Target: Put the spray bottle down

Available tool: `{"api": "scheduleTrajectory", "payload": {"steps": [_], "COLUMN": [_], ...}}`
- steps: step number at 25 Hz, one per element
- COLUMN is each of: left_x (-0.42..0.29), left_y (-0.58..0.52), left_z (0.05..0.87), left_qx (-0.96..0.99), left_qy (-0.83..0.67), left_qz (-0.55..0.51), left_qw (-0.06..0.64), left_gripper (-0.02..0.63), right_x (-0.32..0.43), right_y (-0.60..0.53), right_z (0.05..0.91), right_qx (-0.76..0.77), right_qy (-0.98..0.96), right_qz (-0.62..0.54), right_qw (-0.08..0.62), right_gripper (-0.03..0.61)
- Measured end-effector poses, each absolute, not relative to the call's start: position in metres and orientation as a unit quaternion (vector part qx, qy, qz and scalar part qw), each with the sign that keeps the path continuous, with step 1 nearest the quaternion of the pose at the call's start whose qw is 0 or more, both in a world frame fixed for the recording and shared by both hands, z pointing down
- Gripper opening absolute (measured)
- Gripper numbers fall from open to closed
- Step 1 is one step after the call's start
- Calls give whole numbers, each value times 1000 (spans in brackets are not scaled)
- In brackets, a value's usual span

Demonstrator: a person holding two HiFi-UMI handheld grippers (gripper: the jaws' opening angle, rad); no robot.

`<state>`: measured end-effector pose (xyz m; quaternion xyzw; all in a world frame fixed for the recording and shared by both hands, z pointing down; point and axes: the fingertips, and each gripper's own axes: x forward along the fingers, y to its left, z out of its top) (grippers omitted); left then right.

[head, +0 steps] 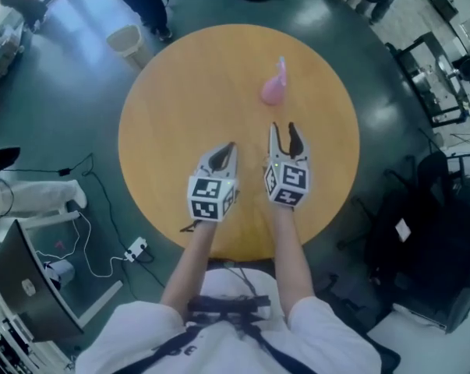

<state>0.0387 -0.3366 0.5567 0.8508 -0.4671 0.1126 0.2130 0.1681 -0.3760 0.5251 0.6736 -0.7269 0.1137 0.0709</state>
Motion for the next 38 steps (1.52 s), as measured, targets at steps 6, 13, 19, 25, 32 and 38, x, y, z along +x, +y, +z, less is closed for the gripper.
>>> {"api": "scheduleTrajectory", "payload": {"steps": [6, 13, 19, 25, 32, 38], "left_x": [22, 6, 9, 8, 8, 15], "left_y": [-330, -321, -312, -301, -296, -293], "left_z": [517, 468, 431, 404, 392, 388], "left_qx": [860, 869, 881, 888, 888, 891], "left_qy": [-474, -474, -464, -454, -456, -451], "left_qz": [76, 39, 11, -8, -13, -19], "left_qw": [176, 135, 94, 67, 45, 45], "left_gripper": [12, 12, 12, 12, 12, 12], "right_x": [142, 111, 96, 82, 85, 96], "right_y": [-346, -309, -290, -279, -271, -265], "right_z": [492, 448, 416, 390, 377, 374], "right_qx": [677, 671, 665, 663, 664, 671], "right_qy": [-728, -738, -746, -749, -747, -741], "right_qz": [97, 55, 32, 2, -12, -16], "right_qw": [50, 35, 17, 10, 2, 3], "right_gripper": [138, 43, 25, 21, 21, 21]}}
